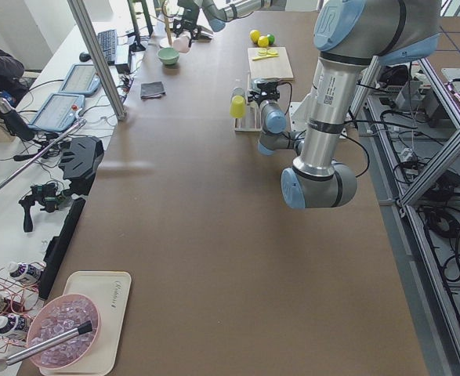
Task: Place cup on cup holder
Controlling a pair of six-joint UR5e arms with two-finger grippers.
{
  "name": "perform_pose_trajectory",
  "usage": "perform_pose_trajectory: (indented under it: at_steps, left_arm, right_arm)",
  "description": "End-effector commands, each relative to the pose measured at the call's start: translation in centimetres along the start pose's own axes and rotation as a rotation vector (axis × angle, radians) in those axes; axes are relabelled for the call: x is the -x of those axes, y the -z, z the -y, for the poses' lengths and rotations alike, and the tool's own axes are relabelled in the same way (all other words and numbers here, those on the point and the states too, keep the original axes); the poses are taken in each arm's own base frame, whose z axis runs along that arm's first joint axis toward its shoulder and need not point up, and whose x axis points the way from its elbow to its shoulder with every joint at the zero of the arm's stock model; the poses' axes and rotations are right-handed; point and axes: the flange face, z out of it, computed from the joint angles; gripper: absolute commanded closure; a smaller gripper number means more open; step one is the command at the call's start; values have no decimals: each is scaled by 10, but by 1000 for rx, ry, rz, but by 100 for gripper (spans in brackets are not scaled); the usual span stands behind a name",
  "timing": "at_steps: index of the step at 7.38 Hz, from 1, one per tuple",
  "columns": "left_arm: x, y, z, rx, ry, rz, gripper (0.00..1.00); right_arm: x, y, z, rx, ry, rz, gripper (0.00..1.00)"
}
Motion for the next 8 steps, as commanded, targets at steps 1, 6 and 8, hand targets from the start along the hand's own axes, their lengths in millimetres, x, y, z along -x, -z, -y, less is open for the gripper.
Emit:
perform_pose_trajectory:
  at_steps: [1,6,8]
  left_arm:
    - [-2,-1,-3,4,3,-4,100]
    - [-3,-1,-5,8,4,-4,100]
    - [-3,0,-11,-17,4,-8,1]
  right_arm:
    - [22,-13,-6,-124,19,-10,56]
    - [137,-76,-33,-433,-84,-3,58]
    - [164,-76,-56,-496,-141,27,58]
